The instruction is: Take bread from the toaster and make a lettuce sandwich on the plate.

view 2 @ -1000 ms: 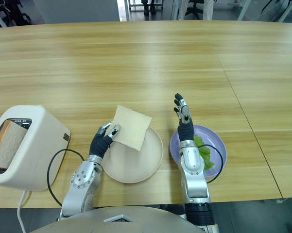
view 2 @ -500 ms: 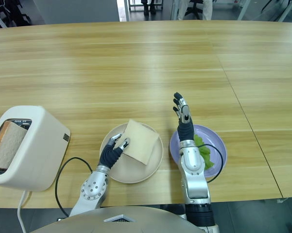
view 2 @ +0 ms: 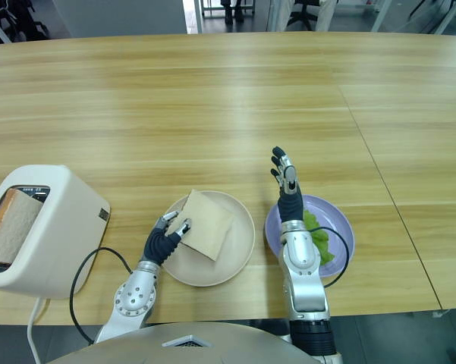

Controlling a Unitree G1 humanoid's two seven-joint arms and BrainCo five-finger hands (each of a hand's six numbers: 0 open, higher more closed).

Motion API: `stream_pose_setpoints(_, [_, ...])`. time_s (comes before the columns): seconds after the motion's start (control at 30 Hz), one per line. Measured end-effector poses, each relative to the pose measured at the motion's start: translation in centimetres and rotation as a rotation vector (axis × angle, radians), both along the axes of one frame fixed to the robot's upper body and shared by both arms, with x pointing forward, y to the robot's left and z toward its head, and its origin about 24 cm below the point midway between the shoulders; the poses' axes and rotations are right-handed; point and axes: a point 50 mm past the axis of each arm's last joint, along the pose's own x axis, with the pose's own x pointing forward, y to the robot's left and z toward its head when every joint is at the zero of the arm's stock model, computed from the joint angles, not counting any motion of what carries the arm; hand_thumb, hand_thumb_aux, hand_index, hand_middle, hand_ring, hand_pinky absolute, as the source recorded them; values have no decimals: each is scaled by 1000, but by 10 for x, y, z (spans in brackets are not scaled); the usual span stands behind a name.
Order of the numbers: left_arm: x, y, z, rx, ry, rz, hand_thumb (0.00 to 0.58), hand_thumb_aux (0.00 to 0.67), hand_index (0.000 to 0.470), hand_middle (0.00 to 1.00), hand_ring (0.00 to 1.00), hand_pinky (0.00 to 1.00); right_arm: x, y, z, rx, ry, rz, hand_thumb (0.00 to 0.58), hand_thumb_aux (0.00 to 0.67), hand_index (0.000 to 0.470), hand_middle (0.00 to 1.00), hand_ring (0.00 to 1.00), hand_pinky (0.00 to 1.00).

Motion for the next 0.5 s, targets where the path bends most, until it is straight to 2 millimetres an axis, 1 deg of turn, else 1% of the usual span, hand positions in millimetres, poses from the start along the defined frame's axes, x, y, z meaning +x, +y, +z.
stream_pose_setpoints(0.03, [0,1,1,19,-5,-2,0,0,0,859,859,859,0,0,0,0,0,0,0,0,0,0,0,0])
stream_pose_setpoints(0.07, [1,2,1,38,-3,-7,0,0,0,525,525,525,0,0,0,1,0,0,0,0,0,0,0,0])
stream_pose_setpoints(0.1, [1,3,0,52,3,-13,0,0,0,525,525,525,0,0,0,2,0,0,0,0,0,0,0,0])
stream_pose_setpoints(0.13, [0,4,-1,67,15,-21,0,0,0,165,165,165,0,0,0,2,0,0,0,0,0,0,0,0])
stream_pose_setpoints(0.17, [0,5,-2,76,25,-27,0,0,0,51,51,51,0,0,0,2,0,0,0,0,0,0,0,0])
stream_pose_setpoints(0.2, [-1,5,-3,84,37,-36,0,0,0,0,0,0,0,0,0,3,0,0,0,0,0,0,0,0])
stream_pose_setpoints(0.43, [-3,7,-8,126,90,-62,0,0,0,0,0,0,1,0,1,4,-5,2,0,0,0,0,0,0])
stream_pose_setpoints(0.5, [-1,11,-8,152,94,-53,0,0,0,0,0,0,1,0,1,3,-5,3,0,0,0,0,0,0])
